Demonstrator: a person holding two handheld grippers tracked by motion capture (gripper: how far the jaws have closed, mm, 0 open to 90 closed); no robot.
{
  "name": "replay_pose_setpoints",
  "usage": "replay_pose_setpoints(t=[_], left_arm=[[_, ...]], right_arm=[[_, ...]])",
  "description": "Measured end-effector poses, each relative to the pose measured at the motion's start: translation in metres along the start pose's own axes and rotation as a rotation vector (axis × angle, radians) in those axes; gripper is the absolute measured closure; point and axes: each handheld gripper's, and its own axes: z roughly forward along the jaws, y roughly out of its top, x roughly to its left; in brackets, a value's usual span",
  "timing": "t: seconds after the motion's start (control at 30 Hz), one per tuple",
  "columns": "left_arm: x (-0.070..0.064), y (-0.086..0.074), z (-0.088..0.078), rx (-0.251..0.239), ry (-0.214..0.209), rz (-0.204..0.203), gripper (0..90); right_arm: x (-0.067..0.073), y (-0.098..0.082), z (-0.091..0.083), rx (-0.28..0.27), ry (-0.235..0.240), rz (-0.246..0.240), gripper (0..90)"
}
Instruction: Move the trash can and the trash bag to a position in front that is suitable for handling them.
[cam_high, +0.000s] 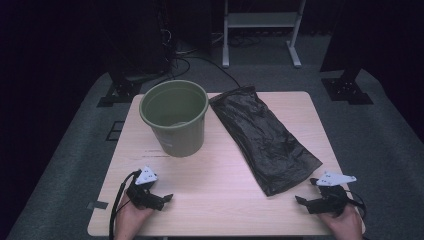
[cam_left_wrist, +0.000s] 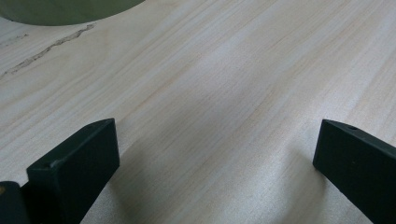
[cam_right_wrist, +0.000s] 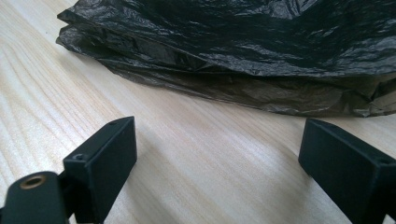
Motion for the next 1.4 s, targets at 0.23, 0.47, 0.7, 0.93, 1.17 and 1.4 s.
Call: replay_pose_setpoints(t=[0.23, 0.47, 0.7, 0.93, 1.17, 1.4], left_arm=[[0.001, 0.000, -0.001, -0.010, -0.016, -0.010, 0.0], [0.001, 0.005, -0.011, -0.047, -0.022, -0.036, 0.0], [0.004, 0.017, -0.026, -0.081, -0.014, -0.052, 0.0], [0.011, 0.031, -0.040, -0.110, -0.016, -0.070, 0.0], [0.014, 0.047, -0.049, -0.119, -0.019, -0.087, 0.0], [0.018, 0.065, -0.058, -0.115, -0.022, -0.091, 0.0]], right_arm=[[0.000, 0.000, 0.000, 0.000, 0.000, 0.001, 9.8], [0.000, 0.000, 0.000, 0.000, 0.000, 0.001, 9.8], [0.000, 0.000, 0.000, 0.000, 0.000, 0.001, 9.8], [0.000, 0.000, 0.000, 0.000, 0.000, 0.000, 9.8], [0.000, 0.000, 0.000, 0.000, 0.000, 0.001, 9.8], [0.000, 0.000, 0.000, 0.000, 0.001, 0.000, 9.8]])
